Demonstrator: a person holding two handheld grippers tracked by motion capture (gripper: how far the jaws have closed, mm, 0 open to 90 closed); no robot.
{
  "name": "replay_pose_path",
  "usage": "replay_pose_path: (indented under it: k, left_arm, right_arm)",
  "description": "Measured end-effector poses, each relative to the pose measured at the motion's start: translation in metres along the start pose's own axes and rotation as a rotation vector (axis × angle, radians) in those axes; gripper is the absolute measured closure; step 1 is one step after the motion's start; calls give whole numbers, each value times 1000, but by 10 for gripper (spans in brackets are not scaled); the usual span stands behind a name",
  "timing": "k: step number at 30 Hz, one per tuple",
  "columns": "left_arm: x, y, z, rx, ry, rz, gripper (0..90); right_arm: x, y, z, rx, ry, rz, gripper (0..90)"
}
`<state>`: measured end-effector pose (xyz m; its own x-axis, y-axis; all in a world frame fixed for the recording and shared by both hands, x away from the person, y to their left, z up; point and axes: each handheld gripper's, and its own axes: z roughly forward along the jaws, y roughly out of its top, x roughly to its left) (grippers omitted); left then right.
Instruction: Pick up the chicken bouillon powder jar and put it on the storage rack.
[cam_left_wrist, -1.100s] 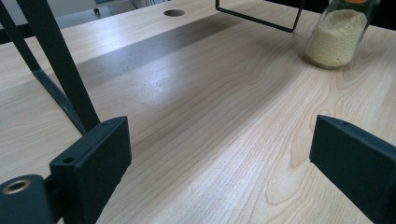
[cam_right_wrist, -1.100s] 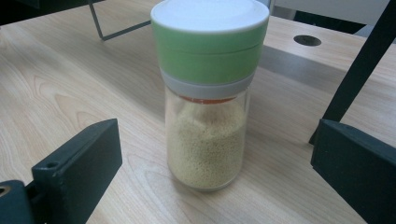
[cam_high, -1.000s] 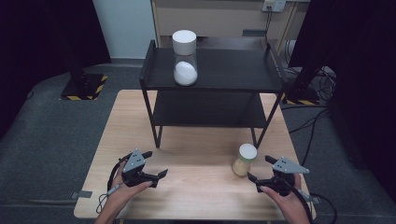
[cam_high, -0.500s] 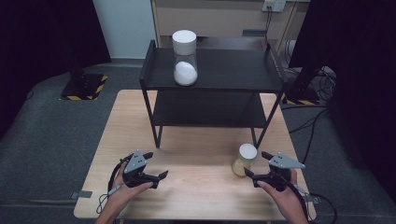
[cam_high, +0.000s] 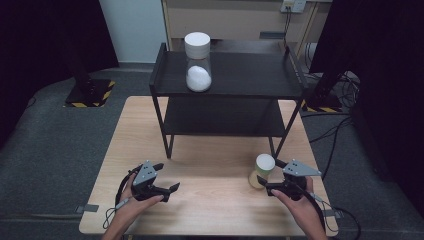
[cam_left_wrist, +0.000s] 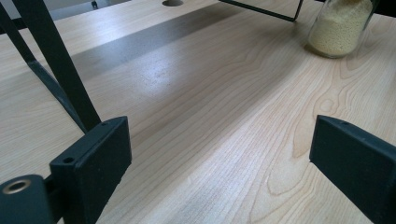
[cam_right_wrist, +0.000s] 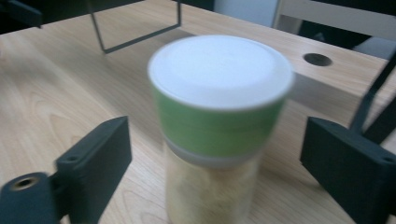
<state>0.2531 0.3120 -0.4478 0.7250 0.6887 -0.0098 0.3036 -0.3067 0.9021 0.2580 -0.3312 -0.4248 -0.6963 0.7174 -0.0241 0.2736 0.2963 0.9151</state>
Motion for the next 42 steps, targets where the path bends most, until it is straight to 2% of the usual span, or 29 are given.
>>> replay_pose_path:
  k: [4,12,21,30,42]
  left_arm:
    - [0,0,-1,-1,1,1,44]
    - [1,-1,-2,-2,5,0,45]
    - [1,-1,-3,-6,13,2,46]
    - [1,-1,-4,-9,13,4,46]
    - [2,-1,-4,-3,15,4,45]
  right_arm:
    - [0,2,4,-8,9,-7,200]
    - [1,0,7,-25,-7,-4,301]
    - [-1,-3,13,-41,-8,9,341]
    - [3,1,9,-26,-17,2,345]
    - [-4,15,-8,-38,61,0,345]
